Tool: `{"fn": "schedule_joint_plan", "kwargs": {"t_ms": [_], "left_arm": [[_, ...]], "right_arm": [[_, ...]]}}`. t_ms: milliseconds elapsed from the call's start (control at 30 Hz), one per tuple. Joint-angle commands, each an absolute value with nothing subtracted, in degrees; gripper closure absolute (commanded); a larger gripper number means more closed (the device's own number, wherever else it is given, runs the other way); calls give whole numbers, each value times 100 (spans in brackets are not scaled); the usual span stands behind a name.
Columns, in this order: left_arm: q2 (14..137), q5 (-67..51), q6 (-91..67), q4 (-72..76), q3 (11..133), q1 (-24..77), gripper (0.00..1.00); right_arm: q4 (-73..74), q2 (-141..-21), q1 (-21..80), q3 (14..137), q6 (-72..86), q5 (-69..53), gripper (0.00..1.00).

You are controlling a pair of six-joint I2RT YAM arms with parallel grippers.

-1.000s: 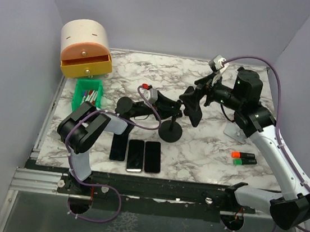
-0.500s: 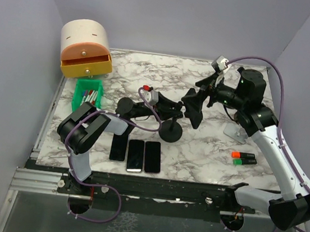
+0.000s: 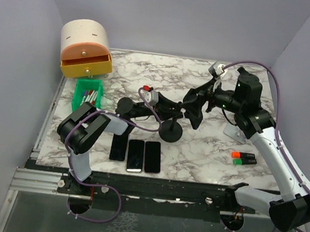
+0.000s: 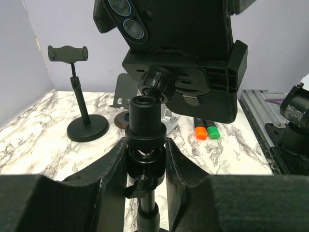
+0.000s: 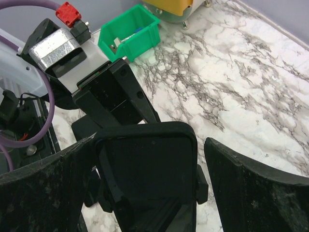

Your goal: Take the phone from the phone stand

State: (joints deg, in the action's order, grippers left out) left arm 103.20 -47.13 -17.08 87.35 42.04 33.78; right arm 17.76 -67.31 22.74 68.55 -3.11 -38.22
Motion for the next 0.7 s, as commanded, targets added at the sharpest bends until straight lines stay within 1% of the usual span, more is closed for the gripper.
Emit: {"fn": "schedule_joint_plan", "kwargs": {"t_ms": [0,133,267,367,433,500,533,633,667], "left_arm": [[10416,-5396,-1846,8825,4025,3498,100],[10415,-5388,-1846,8833,4025,3498,100],[10437,-5379,-1854,8827,4032,3498,100],[10449,-5358,-1863,8832,4035,3499,100],[10455,-5338,-1876,8833,4034,3498,99],[10450,-5326,-1910,8817,4041,3498,92],[10443,-5319,-1930,8817,4047,3498,86],[10397,-5244,-1951,8800,4045,3498,58],[10378,-5219,-1947,8787,4043,3498,52]], "right_arm": [[1941,-6689,2266,6750,-378,-3740,0],[1938,-6741,2303,6741,-378,-3648,2],[1877,-6734,2312,6726,-346,-3565,8],[1873,-6754,2347,6741,-343,-3528,17],[1889,-6759,2394,6741,-365,-3431,27],[1885,-6741,2443,6733,-390,-3309,38],[1881,-6715,2458,6720,-395,-3245,43],[1845,-6586,2487,6687,-385,-3069,55],[1819,-6515,2492,6662,-372,-2991,58]]}}
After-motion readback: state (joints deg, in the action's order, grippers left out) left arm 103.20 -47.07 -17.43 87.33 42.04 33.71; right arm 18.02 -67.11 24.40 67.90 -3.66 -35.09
